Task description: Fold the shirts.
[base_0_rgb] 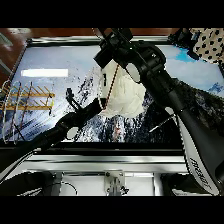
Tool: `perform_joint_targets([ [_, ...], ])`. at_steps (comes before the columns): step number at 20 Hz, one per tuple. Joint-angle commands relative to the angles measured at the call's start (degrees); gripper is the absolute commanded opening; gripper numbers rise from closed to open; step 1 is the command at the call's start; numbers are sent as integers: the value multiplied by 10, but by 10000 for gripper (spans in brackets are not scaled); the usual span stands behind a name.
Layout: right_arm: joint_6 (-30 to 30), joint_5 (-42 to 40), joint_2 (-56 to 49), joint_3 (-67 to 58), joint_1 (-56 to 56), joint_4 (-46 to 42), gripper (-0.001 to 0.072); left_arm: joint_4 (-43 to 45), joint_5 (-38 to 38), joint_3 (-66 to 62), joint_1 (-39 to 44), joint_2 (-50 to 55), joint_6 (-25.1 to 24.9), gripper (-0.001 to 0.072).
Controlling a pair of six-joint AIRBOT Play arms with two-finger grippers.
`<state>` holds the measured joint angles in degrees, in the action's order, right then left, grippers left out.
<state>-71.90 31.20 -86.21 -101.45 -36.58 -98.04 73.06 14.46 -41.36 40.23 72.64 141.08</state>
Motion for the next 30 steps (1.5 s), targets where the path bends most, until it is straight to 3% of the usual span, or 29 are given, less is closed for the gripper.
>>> perform_joint_targets([
  [1, -2, 1, 0, 0, 0, 0, 73, 0, 6, -6, -19, 6, -3, 112],
  [2, -4, 1, 0, 0, 0, 0, 73, 0, 5, -6, -26, 3, -25, 62],
  [7, -6, 25, 0, 0, 0, -26, 73, 6, -38, -7, -44, -49, -106, 61],
  [13, -84, -32, -23, 0, 2, -78, 73, 6, -235, -7, -45, -188, -227, 61],
  [19, -136, -56, -59, 0, 0, -74, 73, -13, -268, -7, -45, -269, -223, 61],
  [22, -141, -70, -68, 0, 0, -74, 73, -57, -290, -7, -45, -272, -223, 62],
  [27, -141, -81, -70, 0, 0, -74, 73, -56, -387, -7, -45, -272, -229, 63],
  [30, -141, -81, -70, 0, 0, -74, 73, -62, -384, -7, -45, -272, -235, 63],
])
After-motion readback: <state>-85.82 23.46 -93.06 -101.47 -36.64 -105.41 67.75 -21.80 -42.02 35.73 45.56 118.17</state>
